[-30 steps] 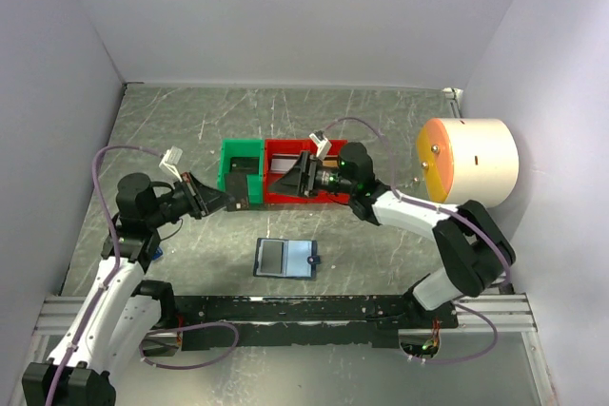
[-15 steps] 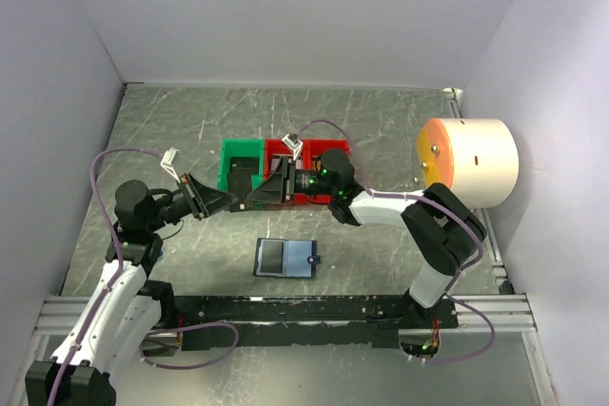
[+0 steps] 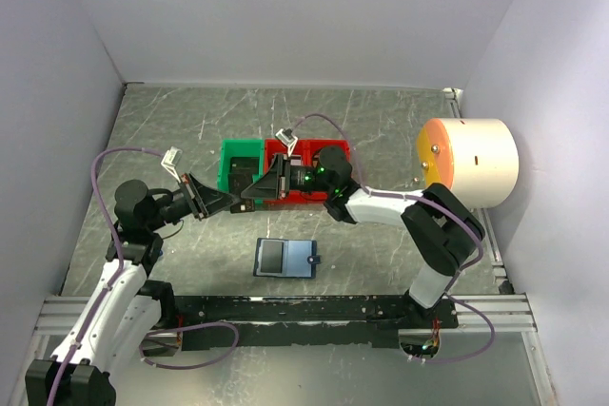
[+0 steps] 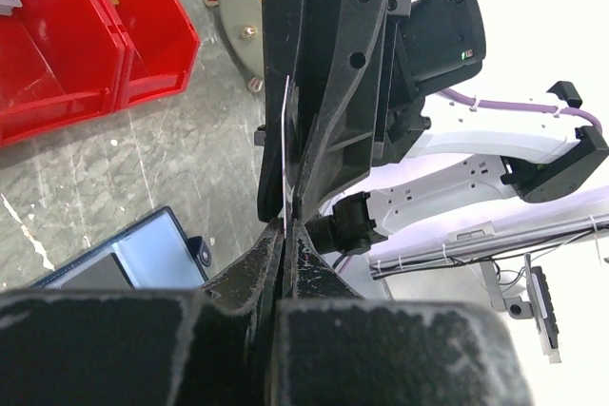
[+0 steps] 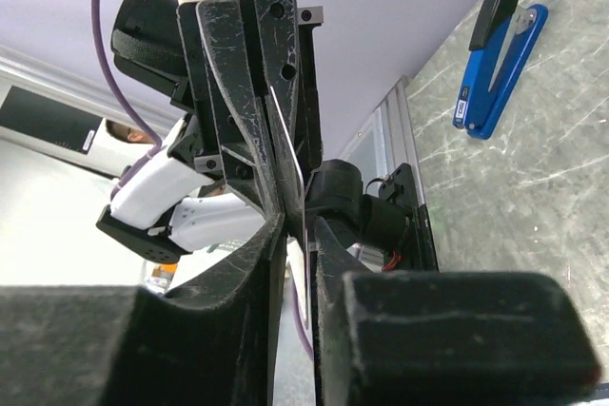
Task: Take the credit cards out of the card holder
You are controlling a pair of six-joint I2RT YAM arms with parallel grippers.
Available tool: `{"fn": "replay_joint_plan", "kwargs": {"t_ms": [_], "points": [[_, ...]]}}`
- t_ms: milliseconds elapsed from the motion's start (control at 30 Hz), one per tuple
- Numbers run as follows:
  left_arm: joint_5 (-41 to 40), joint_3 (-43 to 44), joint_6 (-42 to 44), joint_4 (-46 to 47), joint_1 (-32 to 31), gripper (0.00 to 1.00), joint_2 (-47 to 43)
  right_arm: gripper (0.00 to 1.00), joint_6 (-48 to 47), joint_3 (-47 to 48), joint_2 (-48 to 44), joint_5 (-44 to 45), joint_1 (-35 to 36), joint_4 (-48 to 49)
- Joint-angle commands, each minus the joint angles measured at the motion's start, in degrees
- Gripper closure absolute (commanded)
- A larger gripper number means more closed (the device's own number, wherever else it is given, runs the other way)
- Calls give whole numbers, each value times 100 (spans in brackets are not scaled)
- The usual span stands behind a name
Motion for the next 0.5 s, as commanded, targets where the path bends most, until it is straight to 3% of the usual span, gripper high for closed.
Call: {"fn": "replay_joint_plan", "kwargs": {"t_ms": [0, 133, 300, 467], "points": [[172, 46, 22, 41, 44, 93, -122, 88, -88, -2, -24, 176, 62, 123], [76, -10, -20, -41, 44, 93, -285, 100, -83, -52, -87, 171, 64, 120], [101, -18, -25, -110, 44, 93, -321, 100, -176, -160, -244, 248, 55, 5], [59, 72, 106, -392, 44, 93, -409, 81, 28, -260, -310, 291, 55, 257]]}}
